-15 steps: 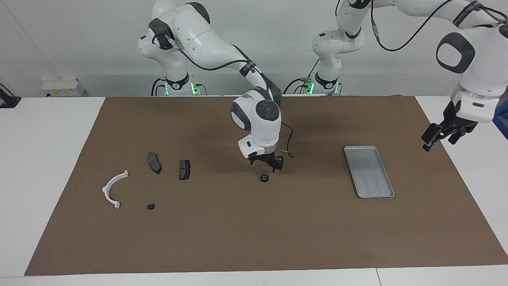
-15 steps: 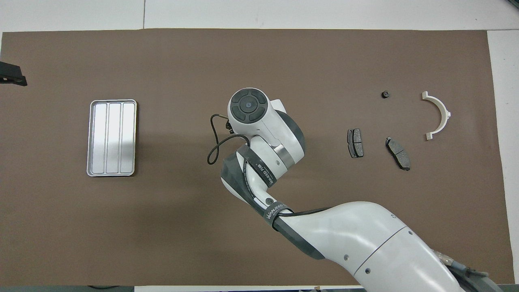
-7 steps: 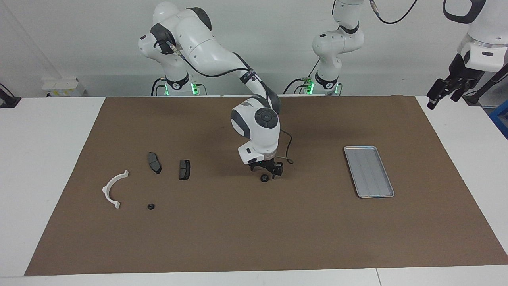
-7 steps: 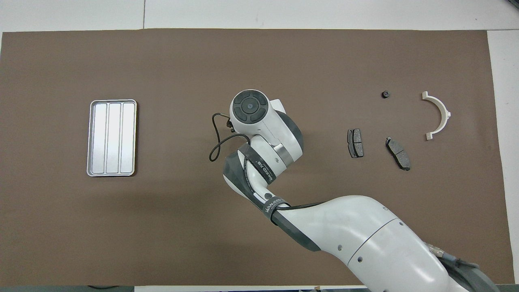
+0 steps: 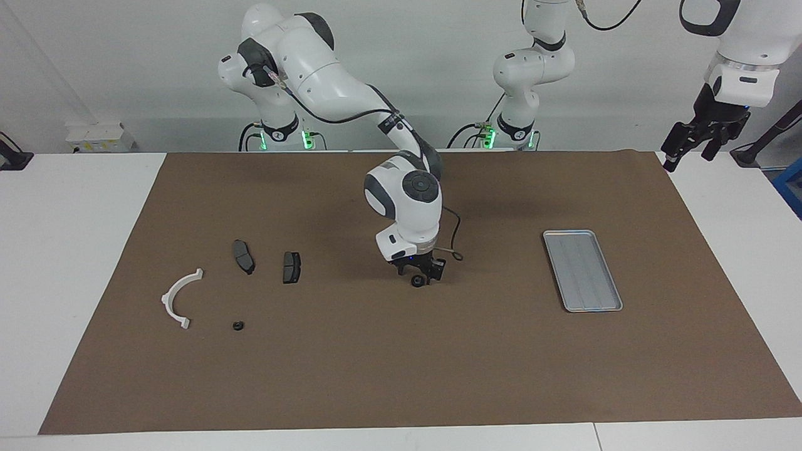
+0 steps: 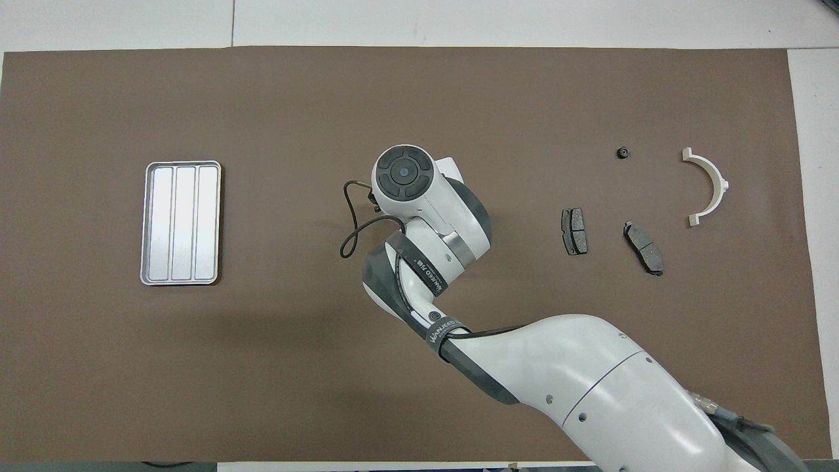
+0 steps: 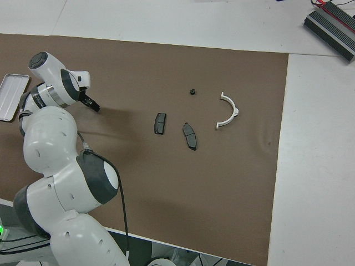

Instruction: Place bearing gear from tray to pile

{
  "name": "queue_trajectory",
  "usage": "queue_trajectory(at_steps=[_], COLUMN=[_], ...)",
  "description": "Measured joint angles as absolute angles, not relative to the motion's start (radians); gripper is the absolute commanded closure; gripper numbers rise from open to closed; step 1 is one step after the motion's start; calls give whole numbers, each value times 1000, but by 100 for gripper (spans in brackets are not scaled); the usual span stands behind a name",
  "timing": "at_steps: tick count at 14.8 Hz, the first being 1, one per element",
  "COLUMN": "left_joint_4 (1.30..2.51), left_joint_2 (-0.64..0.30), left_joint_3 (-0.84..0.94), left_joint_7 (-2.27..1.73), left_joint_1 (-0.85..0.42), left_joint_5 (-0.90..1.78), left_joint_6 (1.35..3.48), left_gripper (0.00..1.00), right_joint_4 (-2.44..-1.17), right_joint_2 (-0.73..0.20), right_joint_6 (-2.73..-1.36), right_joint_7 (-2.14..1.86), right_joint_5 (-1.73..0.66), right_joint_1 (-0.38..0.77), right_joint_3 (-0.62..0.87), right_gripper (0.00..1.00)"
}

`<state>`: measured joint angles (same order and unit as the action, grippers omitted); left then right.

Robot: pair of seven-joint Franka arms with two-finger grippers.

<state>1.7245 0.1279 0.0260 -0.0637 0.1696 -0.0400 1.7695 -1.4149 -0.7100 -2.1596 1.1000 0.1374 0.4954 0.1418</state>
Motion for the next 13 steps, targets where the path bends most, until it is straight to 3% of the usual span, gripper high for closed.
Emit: queue_trajectory(at_steps=[2,4,5,10,13], left_joint_4=[1692,1655,1632,1601,1600], left_joint_2=[103,71,52,12,4], left_joint_3=[28,30,30,35,35], left_joint_7=[-63,-61,-61,-61,-61], left_joint_1=[160,147,135,75,44], left_joint_5=[-40,-40,-40,-40,-39], left_joint_6=[1741,1691,1665,1592,1560], left_gripper=[0,0,0,0,0], right_joint_4=[-1415,-1415,-1414,-1413,-1366], right_joint_2=[-710,-710,-708,-709,-709], right_joint_6=[-2164,-2166,-2166,-2162,-2047], right_joint_7=[1100,1100,1100,1100,1072], right_joint_5=[139,140,140,144,167], right_joint_1=[493,492,491,491,475], right_joint_3=[142,141,141,141,134], right_gripper=[59,82,99,100,100])
